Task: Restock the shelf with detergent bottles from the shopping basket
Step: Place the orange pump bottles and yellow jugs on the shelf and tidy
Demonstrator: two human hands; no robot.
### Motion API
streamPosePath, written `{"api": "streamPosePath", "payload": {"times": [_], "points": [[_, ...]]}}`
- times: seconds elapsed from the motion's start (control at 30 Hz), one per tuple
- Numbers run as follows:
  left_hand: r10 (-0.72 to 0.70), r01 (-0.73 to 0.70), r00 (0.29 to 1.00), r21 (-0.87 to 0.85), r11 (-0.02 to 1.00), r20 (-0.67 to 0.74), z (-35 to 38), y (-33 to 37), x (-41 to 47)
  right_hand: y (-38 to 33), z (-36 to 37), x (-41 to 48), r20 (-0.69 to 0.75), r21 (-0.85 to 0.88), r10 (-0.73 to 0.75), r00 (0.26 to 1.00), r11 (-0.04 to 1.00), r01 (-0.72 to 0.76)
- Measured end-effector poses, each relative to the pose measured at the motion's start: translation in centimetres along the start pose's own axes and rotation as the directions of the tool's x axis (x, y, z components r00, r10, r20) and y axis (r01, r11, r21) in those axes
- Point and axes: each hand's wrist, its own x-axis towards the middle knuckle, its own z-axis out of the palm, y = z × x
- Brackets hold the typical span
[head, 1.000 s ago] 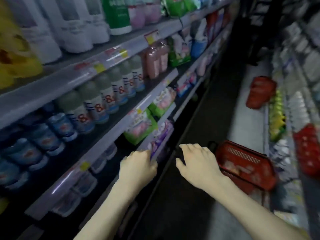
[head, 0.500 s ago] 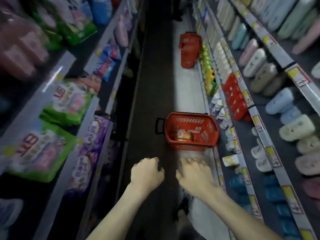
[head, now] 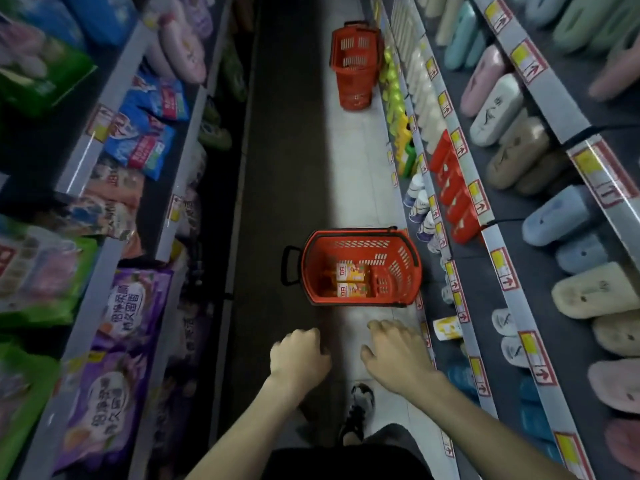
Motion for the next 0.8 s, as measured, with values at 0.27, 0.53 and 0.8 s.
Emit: {"api": "streamPosePath", "payload": {"times": [0.27, 0.53, 0.8], "points": [[0.051, -0.05, 0.998, -0.041, 0.998, 0.02, -3.6, -0.2, 10.8, 1.0, -2.2, 9.7, 0.039, -0.002, 0.005, 0.999, 1.0, -0.005], [0.095, -0.074, 0.972, -0.103, 0.992, 0.213, -5.0, -1.3, 23.5, 0.3, -1.9, 20.9, 0.157, 0.032, 0.067, 0.985, 0.997, -0.073], [0.092, -0.091, 0.95, -0.019, 0.996, 0.298, -3.4, -1.5, 34.0, 3.9, 0.5, 30.1, 0.282, 0.004, 0.17, 0.944, 0.984, -0.179]]}}
